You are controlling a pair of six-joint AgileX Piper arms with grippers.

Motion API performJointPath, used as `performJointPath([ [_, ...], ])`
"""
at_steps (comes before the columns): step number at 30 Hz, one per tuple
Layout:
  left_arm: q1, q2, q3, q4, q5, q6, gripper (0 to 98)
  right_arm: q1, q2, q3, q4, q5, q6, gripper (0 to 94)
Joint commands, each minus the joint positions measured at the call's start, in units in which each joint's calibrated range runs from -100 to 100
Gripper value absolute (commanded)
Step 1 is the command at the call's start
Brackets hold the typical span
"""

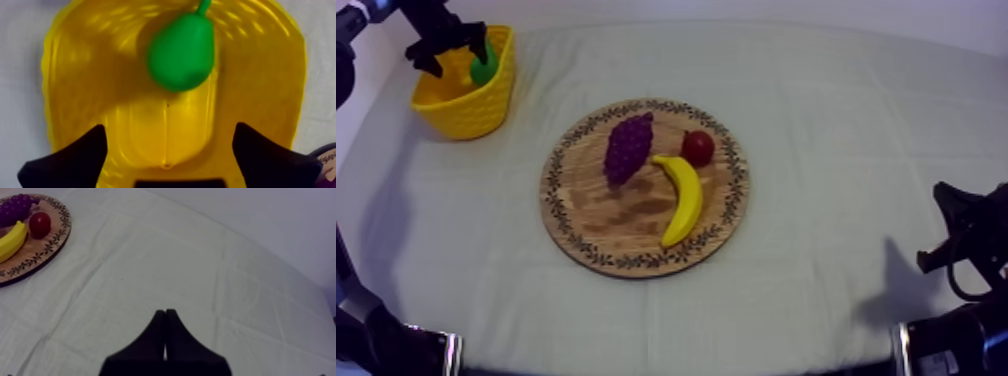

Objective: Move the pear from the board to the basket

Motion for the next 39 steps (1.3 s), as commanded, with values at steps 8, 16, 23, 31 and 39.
performJointPath([
  [8, 0.04, -3.36, 2.20, -0.19, 0.57, -0.05, 96.4, 0.02, -0.03, -0.02, 0.01, 0.02, -0.01, 0.4],
  [16, 0.64, -10.56, 6.54, 0.08, 1.25, 0.16, 96.6, 0.02, -0.03, -0.02, 0.01, 0.02, -0.01, 0.4],
  [23, 1.20, -17.91, 11.44, -0.01, 1.64, 0.25, 96.6, 0.02, -0.03, -0.02, 0.01, 0.02, -0.01, 0.4],
  [31, 0.52, -26.06, 19.66, 0.11, 1.12, -0.92, 96.6, 0.02, -0.03, -0.02, 0.01, 0.02, -0.01, 0.4],
  [39, 0.30, -33.62, 27.45, -0.09, 0.02, -2.23, 96.6, 0.02, -0.03, -0.02, 0.01, 0.02, -0.01, 0.4],
])
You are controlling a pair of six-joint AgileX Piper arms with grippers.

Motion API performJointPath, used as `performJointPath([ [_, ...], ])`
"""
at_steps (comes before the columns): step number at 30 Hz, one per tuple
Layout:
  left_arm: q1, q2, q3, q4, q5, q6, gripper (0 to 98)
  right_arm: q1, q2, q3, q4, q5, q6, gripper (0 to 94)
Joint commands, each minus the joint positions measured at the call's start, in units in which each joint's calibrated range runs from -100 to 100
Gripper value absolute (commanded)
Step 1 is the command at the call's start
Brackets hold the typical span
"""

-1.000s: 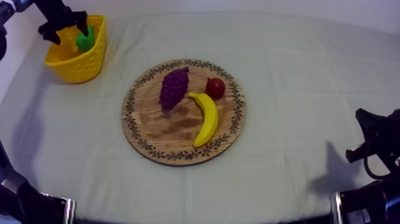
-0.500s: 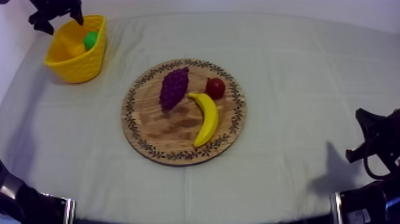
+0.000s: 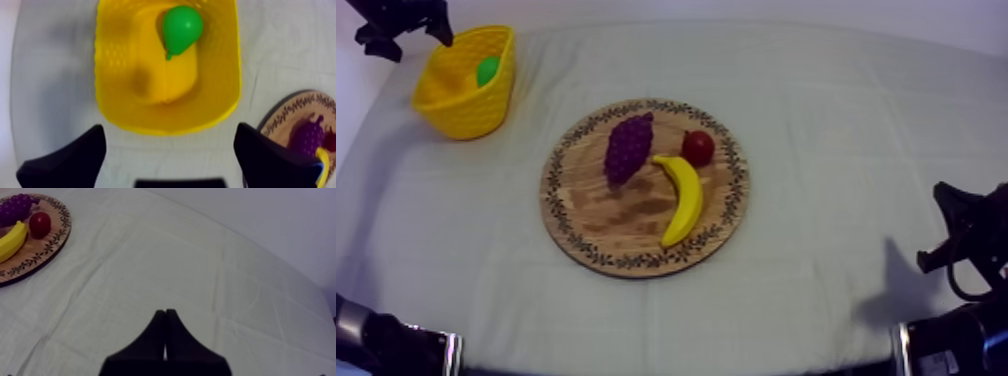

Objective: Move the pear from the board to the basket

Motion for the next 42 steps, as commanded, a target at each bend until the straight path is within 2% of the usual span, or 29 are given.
performJointPath([
  [1, -0.03, -2.08, 2.15, 0.04, -0.14, -0.10, 96.6, 0.02, -0.03, -0.02, 0.01, 0.02, 0.00, 0.4],
  [7, -0.10, -6.20, 6.04, 0.05, -0.27, -0.39, 94.4, 0.02, -0.03, -0.02, 0.01, 0.02, 0.00, 0.4],
  [22, 1.13, -14.51, 15.80, -0.14, -3.64, 0.28, 76.2, -0.03, -0.03, -0.02, 0.01, 0.02, 0.00, 0.4],
  [31, 1.01, -22.75, 22.58, 0.62, -4.50, 0.26, 69.0, -0.06, -0.03, -0.02, 0.01, 0.02, 0.00, 0.4],
  [42, 1.05, -36.85, 35.19, 1.44, -8.71, 1.00, 59.9, -0.06, -0.03, -0.02, 0.01, 0.02, 0.00, 0.4],
])
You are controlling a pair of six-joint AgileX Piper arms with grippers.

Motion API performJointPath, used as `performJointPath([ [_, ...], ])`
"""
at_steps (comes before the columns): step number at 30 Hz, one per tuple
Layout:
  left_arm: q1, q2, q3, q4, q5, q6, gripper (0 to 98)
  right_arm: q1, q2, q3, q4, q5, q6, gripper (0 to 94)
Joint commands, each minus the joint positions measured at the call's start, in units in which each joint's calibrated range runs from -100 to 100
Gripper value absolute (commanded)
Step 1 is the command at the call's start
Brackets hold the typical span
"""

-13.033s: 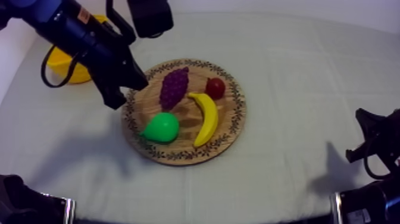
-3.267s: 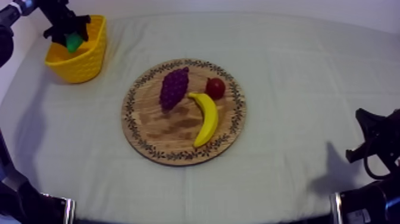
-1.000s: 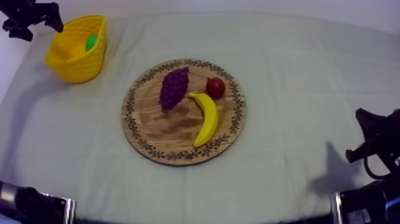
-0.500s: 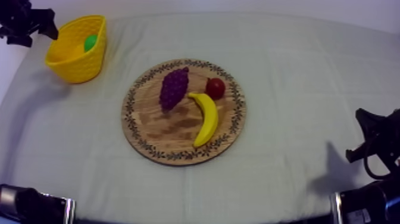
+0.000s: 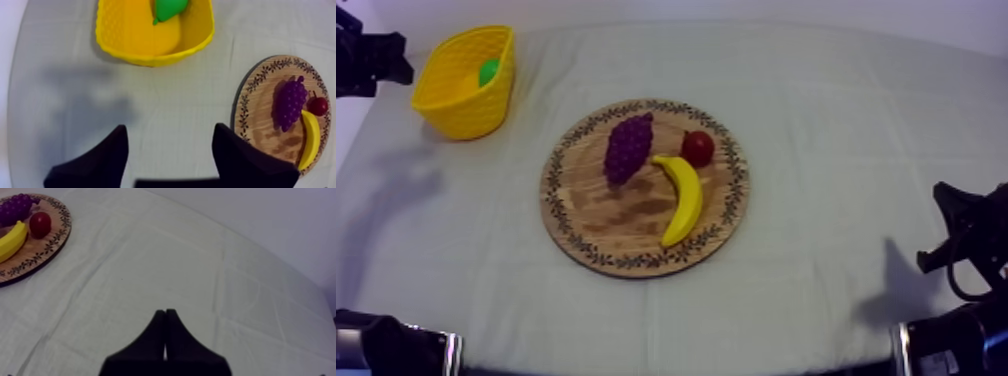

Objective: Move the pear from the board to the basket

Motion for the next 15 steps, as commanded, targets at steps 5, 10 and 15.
performJointPath([
  [5, -0.10, -9.30, 7.68, -0.16, -3.30, -1.41, 56.6, -0.02, -0.03, -0.02, 0.01, 0.02, 0.00, 0.4],
  [10, 0.08, -16.64, 13.86, -0.09, -7.49, -2.22, 52.7, -0.02, -0.03, -0.02, 0.01, 0.02, 0.00, 0.4],
  [15, 1.01, -24.43, 19.14, 0.38, -12.58, -2.52, 48.0, -0.02, -0.03, -0.02, 0.01, 0.02, 0.00, 0.4],
])
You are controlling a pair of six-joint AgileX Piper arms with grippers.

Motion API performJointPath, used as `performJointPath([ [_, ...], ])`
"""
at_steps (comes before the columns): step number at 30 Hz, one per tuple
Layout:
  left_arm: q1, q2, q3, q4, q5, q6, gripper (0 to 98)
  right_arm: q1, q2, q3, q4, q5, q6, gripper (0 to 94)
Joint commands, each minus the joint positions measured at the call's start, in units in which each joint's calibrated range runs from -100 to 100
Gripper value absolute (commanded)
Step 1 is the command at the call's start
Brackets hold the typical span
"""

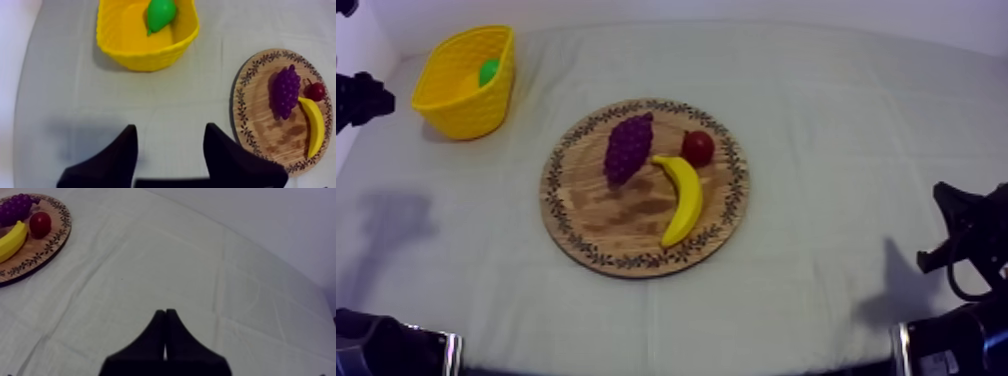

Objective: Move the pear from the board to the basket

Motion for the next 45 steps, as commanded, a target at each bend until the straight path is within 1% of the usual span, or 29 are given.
performJointPath([
  [1, 0.12, -5.12, 2.86, 0.22, -2.37, 0.02, 47.1, -0.02, -0.03, -0.02, 0.01, 0.02, 0.00, 0.4],
  [5, 0.28, -10.99, 7.56, 0.43, -6.62, 0.40, 43.4, -0.02, -0.03, -0.02, 0.01, 0.02, 0.00, 0.4],
  [13, 1.16, -22.12, 17.94, 0.17, -15.60, 0.80, 33.7, -0.02, -0.03, -0.02, 0.01, 0.02, 0.00, 0.4],
  [22, 1.87, -33.71, 27.87, -0.14, -23.15, 1.16, 25.8, -0.02, -0.03, -0.02, 0.01, 0.02, 0.00, 0.4],
  [27, 1.98, -39.85, 34.03, -0.28, -27.21, 2.10, 16.9, -0.02, -0.03, -0.02, 0.01, 0.02, 0.00, 0.4],
  [30, 2.02, -42.96, 37.17, -0.30, -28.77, 2.60, 7.0, -0.02, -0.03, -0.02, 0.01, 0.02, 0.00, 0.4],
  [32, 2.06, -44.57, 39.15, -0.34, -29.48, 3.19, 3.5, -0.02, -0.03, -0.02, 0.01, 0.02, 0.00, 0.4],
  [35, 2.03, -46.48, 41.66, -0.39, -30.40, 3.71, 1.2, -0.02, -0.03, -0.02, 0.01, 0.02, 0.00, 0.4],
  [41, 1.60, -49.63, 46.82, -0.52, -32.59, 3.96, 0.2, -0.02, -0.03, -0.02, 0.01, 0.02, 0.00, 0.4],
  [45, 1.47, -51.42, 49.99, -1.21, -33.43, 4.46, 0.1, -0.02, -0.03, -0.02, 0.01, 0.02, 0.00, 0.4],
])
